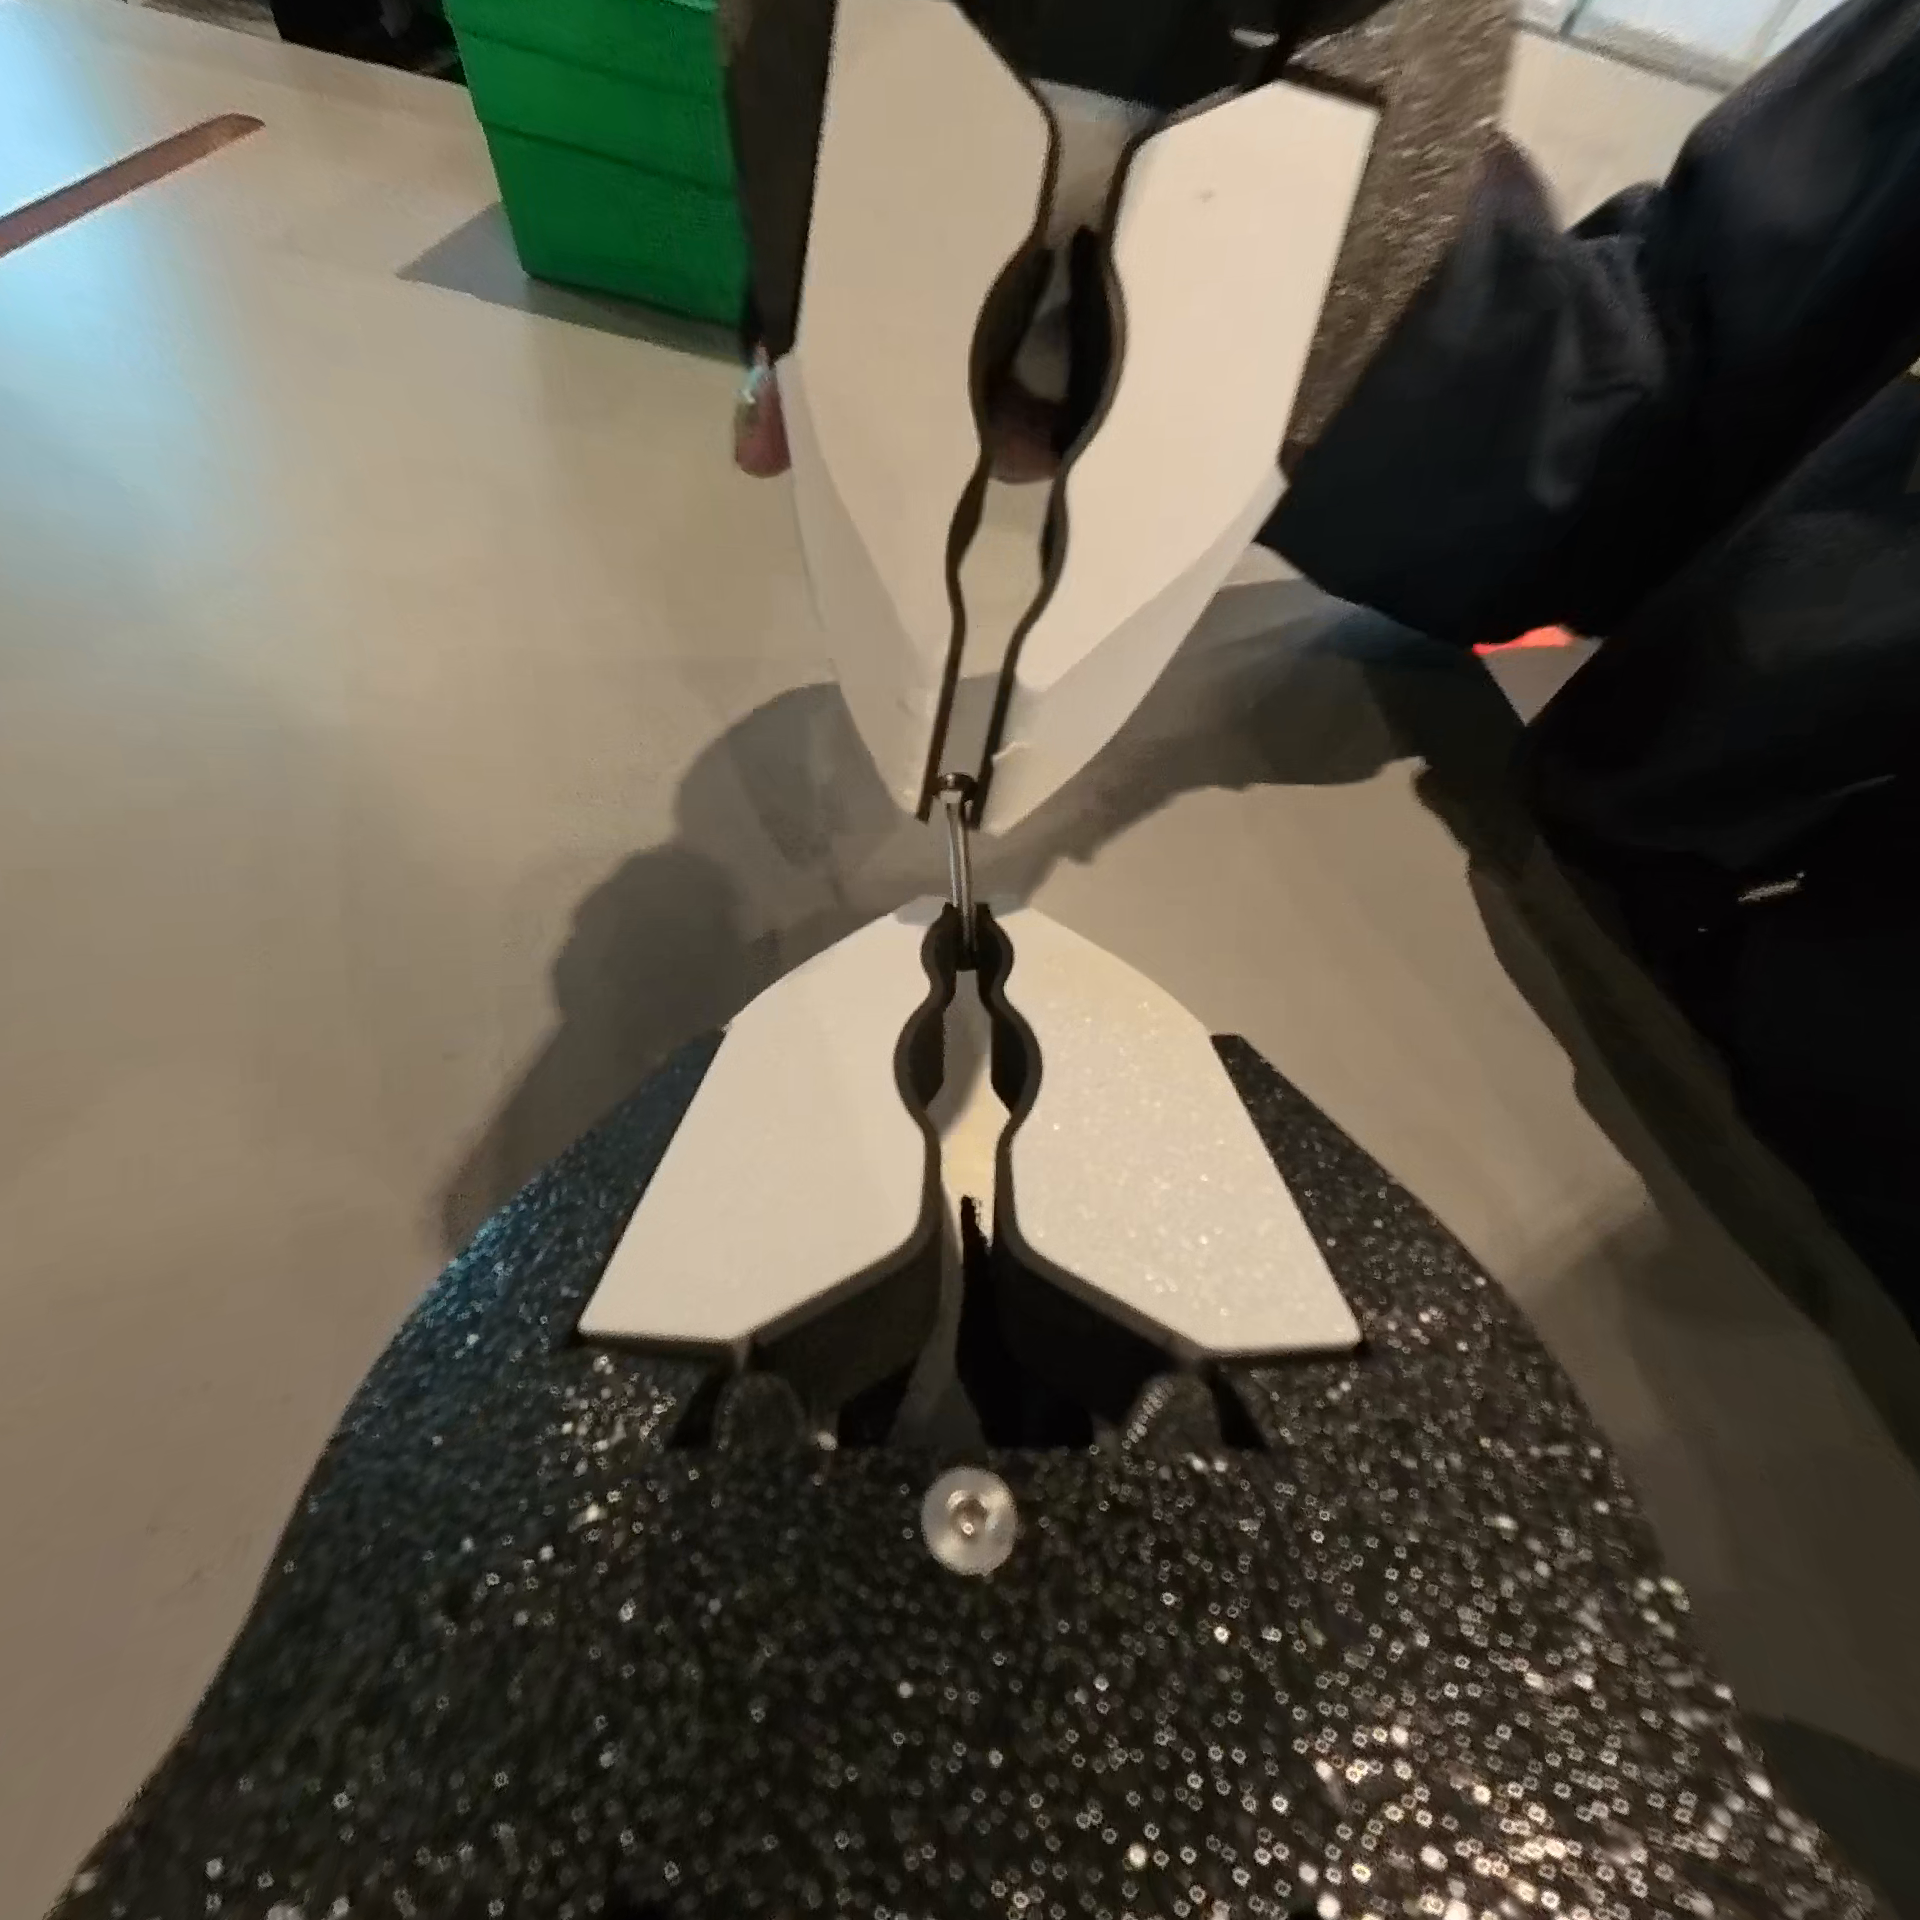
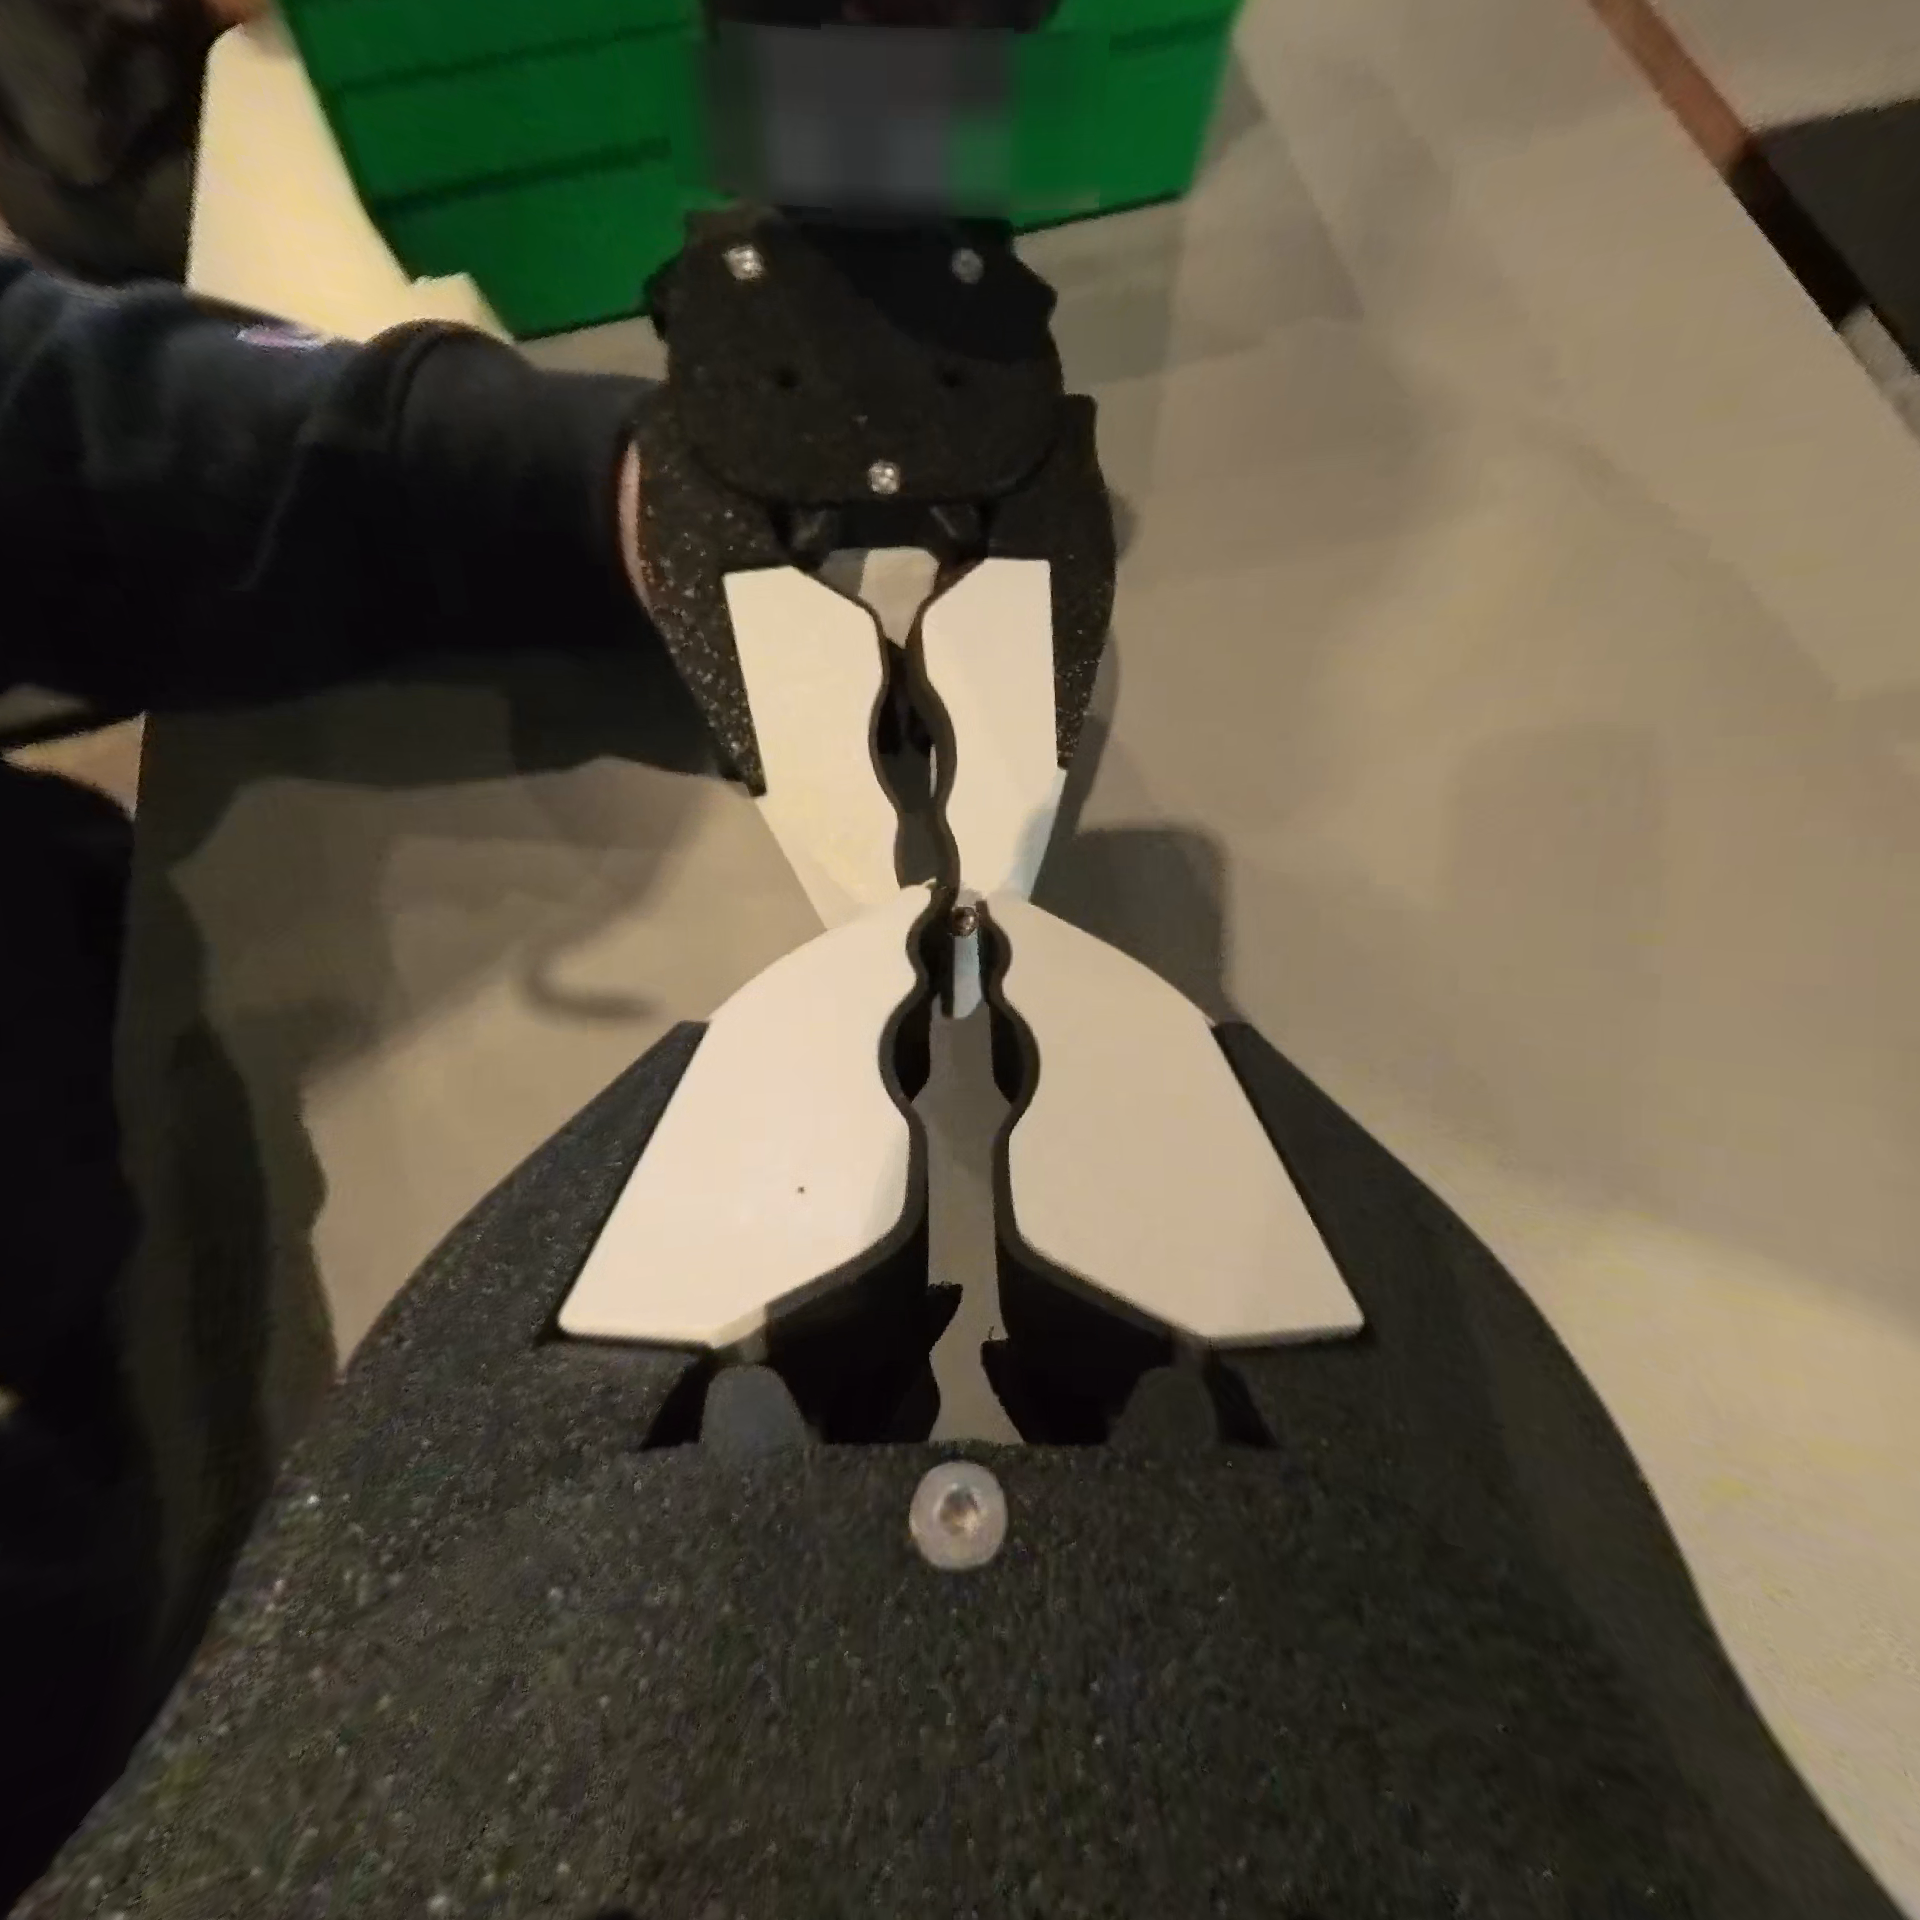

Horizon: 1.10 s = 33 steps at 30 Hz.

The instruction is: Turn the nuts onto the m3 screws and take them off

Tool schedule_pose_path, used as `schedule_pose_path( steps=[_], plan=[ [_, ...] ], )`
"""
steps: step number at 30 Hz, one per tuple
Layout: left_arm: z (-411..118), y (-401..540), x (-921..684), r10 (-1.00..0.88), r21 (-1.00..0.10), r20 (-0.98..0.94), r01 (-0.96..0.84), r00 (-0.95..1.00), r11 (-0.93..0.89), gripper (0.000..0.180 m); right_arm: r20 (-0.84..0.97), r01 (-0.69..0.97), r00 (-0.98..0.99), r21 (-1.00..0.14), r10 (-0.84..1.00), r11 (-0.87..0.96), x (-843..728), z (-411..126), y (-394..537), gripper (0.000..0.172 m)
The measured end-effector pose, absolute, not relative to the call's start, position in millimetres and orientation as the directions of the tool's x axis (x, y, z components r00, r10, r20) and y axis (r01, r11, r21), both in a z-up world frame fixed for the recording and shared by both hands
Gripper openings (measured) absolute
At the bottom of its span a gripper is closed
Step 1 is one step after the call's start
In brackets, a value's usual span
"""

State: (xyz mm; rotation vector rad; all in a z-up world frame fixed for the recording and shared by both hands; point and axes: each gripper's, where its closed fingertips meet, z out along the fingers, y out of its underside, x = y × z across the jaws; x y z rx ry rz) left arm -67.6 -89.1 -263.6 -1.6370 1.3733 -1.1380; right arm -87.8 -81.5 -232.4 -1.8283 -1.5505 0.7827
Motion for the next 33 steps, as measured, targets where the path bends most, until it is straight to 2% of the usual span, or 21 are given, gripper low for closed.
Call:
schedule_pose_path(
  steps=[1, 4, 6, 10, 20, 22, 26, 33],
  plan=[
    [-265, -90, -67, -0.983, -0.911, 0.176, -0.37, 0.048, -0.181, 0.003, -0.04, 0.628, 0.168, -0.766, 0.985, -0.138, -86, -233, -81, 0.006],
    [-264, -90, -67, -0.983, -0.913, 0.177, -0.366, 0.049, -0.182, 0.003, 0.057, 0.573, 0.204, -0.816, 0.977, -0.072, -78, -218, -72, 0.027],
    [-263, -89, -68, -0.983, -0.915, 0.179, -0.36, 0.049, -0.184, 0.003, 0.008, 0.53, 0.169, -0.844, 0.986, -0.084, -76, -209, -78, 0.029],
    [-264, -90, -67, -0.983, -0.912, 0.177, -0.367, 0.047, -0.181, 0.003, 0.036, 0.567, 0.157, -0.821, 0.987, -0.06, -74, -215, -76, 0.029],
    [-263, -90, -68, -0.982, -0.914, 0.181, -0.361, 0.046, -0.185, 0.002, 0.011, 0.494, 0.2, -0.865, 0.98, -0.091, -77, -210, -68, 0.025],
    [-263, -90, -68, -0.982, -0.915, 0.183, -0.358, 0.045, -0.187, 0.003, -0.035, 0.421, 0.225, -0.898, 0.974, -0.129, -75, -201, -63, 0.023],
    [-262, -89, -69, -0.982, -0.918, 0.186, -0.349, 0.045, -0.19, 0.003, -0.304, 0.186, 0.159, -0.925, 0.939, -0.331, -68, -182, -61, 0.023],
    [-262, -90, -69, -0.982, -0.916, 0.185, -0.353, 0.045, -0.189, 0.003, -0.284, 0.182, 0.22, -0.928, 0.933, -0.325, -61, -194, -54, 0.024]
  ],
)
